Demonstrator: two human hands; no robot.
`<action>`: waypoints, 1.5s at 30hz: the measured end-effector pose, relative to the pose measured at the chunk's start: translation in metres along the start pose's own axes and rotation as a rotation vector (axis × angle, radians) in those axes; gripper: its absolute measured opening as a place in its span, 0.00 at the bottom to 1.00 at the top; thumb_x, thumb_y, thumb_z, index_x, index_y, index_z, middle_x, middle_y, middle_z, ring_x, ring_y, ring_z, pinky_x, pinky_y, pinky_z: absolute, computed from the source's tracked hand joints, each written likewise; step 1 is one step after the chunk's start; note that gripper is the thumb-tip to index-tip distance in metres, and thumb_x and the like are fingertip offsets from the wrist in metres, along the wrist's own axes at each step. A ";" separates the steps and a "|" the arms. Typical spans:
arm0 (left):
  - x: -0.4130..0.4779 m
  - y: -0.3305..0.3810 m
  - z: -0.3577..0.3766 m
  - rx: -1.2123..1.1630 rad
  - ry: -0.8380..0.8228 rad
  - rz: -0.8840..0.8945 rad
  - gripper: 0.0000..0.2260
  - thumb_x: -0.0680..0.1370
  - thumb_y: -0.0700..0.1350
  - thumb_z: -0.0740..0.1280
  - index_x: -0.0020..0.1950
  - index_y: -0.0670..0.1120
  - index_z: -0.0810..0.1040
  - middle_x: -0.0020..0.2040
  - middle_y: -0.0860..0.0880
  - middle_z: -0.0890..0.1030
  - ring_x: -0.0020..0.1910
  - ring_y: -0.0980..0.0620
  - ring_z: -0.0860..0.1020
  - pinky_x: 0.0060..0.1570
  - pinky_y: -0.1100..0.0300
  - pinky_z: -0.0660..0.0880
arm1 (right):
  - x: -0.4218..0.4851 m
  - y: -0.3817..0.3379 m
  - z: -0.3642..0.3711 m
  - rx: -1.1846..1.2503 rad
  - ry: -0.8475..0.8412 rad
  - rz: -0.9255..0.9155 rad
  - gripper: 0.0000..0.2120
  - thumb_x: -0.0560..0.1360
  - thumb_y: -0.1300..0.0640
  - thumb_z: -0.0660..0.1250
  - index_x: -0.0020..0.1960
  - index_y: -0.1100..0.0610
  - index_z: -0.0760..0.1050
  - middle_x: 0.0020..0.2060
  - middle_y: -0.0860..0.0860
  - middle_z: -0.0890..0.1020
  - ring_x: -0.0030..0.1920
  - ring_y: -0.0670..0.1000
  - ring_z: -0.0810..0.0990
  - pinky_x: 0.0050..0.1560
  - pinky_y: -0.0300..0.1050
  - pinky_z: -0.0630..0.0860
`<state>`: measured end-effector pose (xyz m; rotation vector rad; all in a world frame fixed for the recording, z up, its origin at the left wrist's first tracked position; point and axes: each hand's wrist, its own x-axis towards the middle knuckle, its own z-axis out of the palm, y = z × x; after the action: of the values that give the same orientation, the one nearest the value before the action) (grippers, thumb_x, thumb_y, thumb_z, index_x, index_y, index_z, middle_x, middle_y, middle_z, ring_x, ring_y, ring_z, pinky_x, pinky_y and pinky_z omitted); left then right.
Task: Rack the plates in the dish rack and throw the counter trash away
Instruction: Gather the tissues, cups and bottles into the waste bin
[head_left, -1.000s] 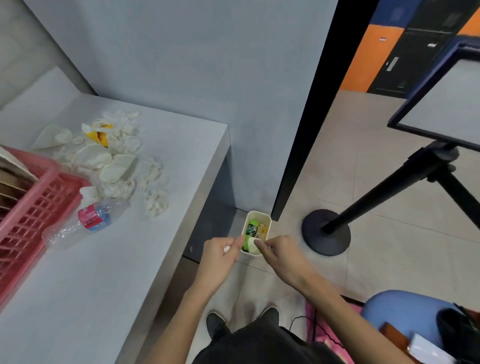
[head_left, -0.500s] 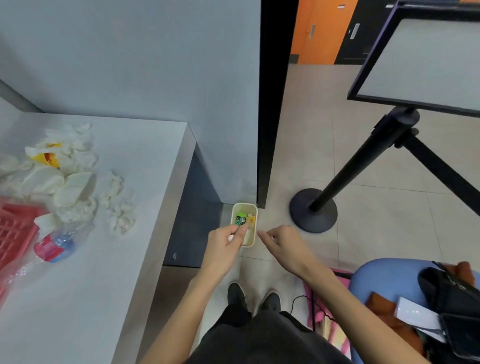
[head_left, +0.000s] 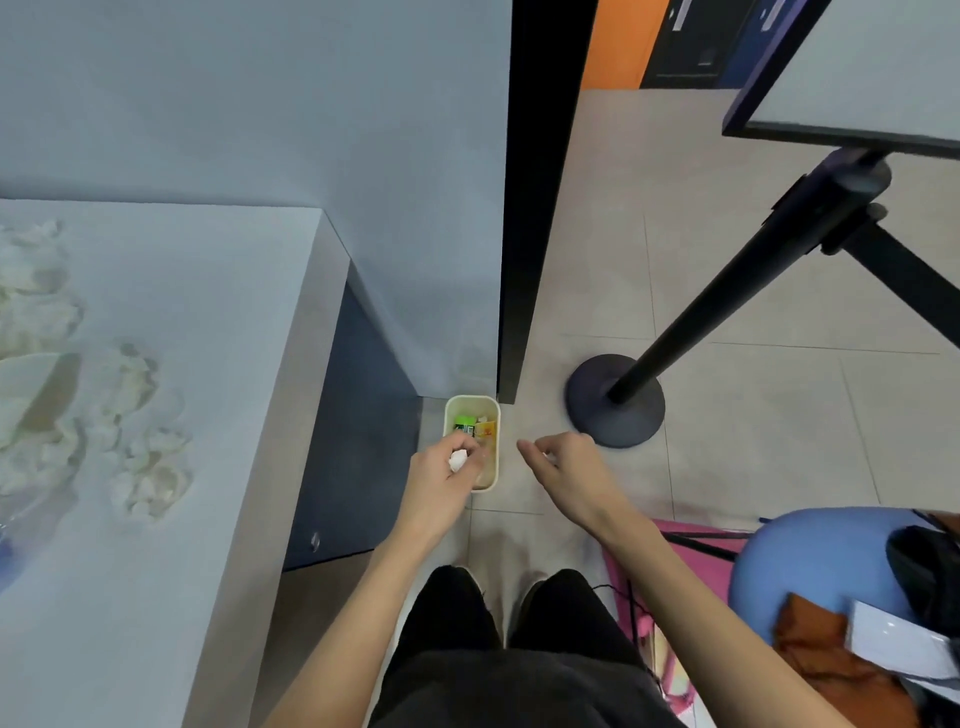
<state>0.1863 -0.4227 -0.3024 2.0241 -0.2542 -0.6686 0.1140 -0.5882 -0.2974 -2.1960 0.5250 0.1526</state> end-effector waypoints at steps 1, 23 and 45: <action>0.009 -0.009 0.004 -0.009 0.006 -0.005 0.07 0.80 0.45 0.67 0.43 0.46 0.79 0.39 0.48 0.81 0.30 0.59 0.73 0.29 0.70 0.67 | 0.008 0.009 0.007 -0.001 0.005 0.017 0.26 0.80 0.49 0.62 0.27 0.54 0.59 0.22 0.50 0.59 0.26 0.51 0.60 0.31 0.50 0.60; 0.286 -0.350 0.136 0.222 0.024 0.052 0.04 0.77 0.41 0.68 0.44 0.49 0.78 0.42 0.57 0.80 0.38 0.62 0.76 0.41 0.64 0.71 | 0.267 0.283 0.275 -0.021 0.018 -0.146 0.04 0.75 0.59 0.64 0.46 0.59 0.75 0.44 0.54 0.80 0.46 0.56 0.77 0.46 0.48 0.71; 0.406 -0.420 0.153 0.428 -0.134 0.169 0.18 0.75 0.34 0.70 0.63 0.47 0.78 0.56 0.49 0.80 0.45 0.56 0.80 0.47 0.70 0.76 | 0.332 0.351 0.321 0.024 0.016 -0.185 0.03 0.74 0.59 0.64 0.44 0.55 0.77 0.40 0.53 0.81 0.41 0.52 0.77 0.41 0.45 0.70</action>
<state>0.4008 -0.4917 -0.8624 2.3293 -0.6890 -0.6855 0.2894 -0.6383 -0.8477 -2.2110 0.3280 0.0297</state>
